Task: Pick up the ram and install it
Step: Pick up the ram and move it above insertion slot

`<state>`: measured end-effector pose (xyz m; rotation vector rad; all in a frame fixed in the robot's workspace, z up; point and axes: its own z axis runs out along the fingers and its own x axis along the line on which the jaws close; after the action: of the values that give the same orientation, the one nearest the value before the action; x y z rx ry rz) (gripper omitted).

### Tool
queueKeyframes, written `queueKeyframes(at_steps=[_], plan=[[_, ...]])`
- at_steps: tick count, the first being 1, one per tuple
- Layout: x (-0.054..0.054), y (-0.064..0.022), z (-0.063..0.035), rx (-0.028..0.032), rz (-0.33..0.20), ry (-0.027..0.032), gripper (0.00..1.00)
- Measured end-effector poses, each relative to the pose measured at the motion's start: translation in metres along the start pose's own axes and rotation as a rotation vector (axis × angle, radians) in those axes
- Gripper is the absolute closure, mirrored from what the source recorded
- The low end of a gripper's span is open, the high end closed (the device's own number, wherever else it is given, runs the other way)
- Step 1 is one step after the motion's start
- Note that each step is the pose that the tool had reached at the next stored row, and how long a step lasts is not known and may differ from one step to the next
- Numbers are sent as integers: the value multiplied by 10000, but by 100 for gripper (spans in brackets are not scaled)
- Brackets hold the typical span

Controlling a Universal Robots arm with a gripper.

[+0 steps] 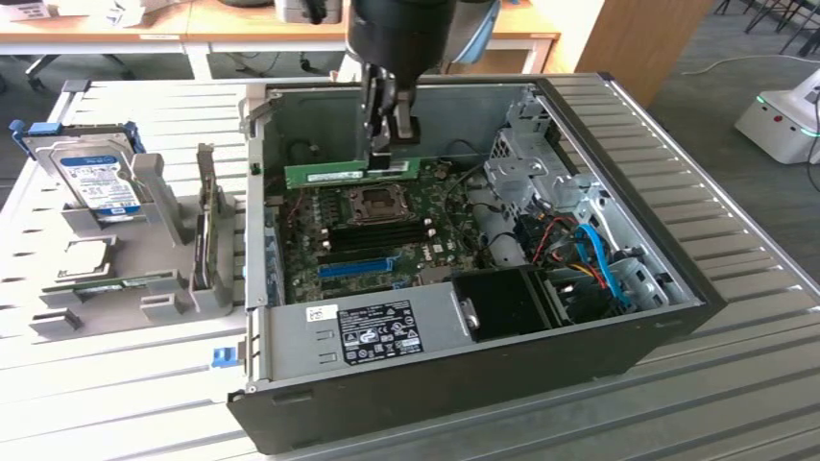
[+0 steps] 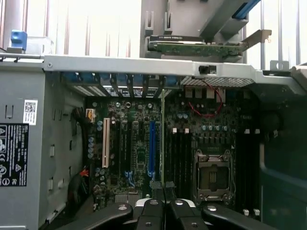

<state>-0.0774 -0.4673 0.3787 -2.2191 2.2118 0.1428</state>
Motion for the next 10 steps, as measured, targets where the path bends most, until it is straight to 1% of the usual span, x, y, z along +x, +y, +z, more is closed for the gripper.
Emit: queueKeyframes(at_steps=[6,10], plan=[[0,-141,-9,-3,1,1,88],[0,-151,-9,-2,0,-1,88]])
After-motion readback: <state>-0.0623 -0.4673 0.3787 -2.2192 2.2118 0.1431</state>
